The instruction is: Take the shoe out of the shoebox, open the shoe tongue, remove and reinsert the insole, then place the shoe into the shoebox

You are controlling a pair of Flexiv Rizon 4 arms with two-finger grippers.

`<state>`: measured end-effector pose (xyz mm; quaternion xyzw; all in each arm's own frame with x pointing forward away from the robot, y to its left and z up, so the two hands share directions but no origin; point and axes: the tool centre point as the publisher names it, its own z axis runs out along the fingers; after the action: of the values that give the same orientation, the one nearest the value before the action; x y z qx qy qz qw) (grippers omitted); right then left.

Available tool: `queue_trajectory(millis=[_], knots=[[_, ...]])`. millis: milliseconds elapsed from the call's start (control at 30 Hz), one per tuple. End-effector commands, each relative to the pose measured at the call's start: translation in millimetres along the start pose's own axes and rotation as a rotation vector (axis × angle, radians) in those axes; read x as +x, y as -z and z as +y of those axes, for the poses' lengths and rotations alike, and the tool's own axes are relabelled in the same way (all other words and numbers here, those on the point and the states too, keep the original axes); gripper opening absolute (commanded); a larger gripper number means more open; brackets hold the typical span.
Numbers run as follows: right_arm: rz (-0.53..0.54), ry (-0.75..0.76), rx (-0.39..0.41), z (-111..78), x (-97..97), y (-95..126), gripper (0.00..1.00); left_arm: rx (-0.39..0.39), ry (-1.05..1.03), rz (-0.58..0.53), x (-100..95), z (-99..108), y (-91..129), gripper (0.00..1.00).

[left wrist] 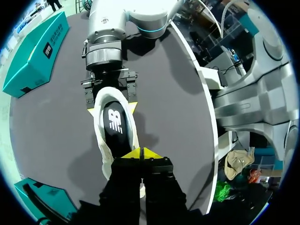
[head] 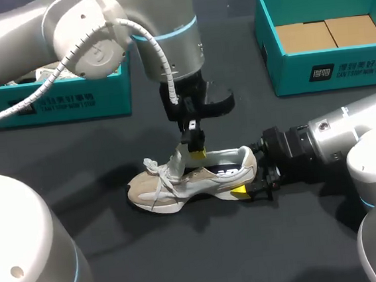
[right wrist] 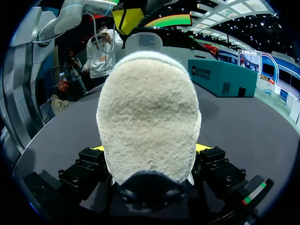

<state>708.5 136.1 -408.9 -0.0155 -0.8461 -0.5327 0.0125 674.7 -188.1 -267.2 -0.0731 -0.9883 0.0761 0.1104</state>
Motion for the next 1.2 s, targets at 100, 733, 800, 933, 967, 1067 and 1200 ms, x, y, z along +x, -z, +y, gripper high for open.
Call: queue_trajectory(millis=[100, 733, 800, 933, 967, 1067, 1200], knots=[[-0.001, 0.000, 0.003, -1.9, 1.4, -3.9, 0.00, -0.052, 0.020, -0.001, -21.7, -22.5, -27.9, 0.00], [-0.001, 0.000, 0.003, -1.9, 1.4, -3.9, 0.00, -0.148, 0.071, 0.077, -38.8, -7.0, -82.0, 0.00], [-0.001, 0.000, 0.003, -1.9, 1.4, -3.9, 0.00, -0.153, 0.073, 0.078, -37.2, -3.3, -85.2, 0.00], [-0.001, 0.000, 0.003, -1.9, 1.4, -3.9, 0.00, -0.157, 0.074, 0.111, -33.5, 4.3, -89.1, 0.00], [-0.001, 0.000, 0.003, -1.9, 1.4, -3.9, 0.00, -0.158, 0.069, 0.117, -31.3, 6.4, -90.0, 0.00], [-0.001, 0.000, 0.003, -1.9, 1.4, -3.9, 0.00, -0.157, 0.053, 0.126, -15.3, 17.1, -95.4, 0.00], [-0.001, 0.000, 0.003, -1.9, 1.4, -3.9, 0.00, -0.150, 0.051, 0.097, -1.5, 25.2, -104.4, 0.00]])
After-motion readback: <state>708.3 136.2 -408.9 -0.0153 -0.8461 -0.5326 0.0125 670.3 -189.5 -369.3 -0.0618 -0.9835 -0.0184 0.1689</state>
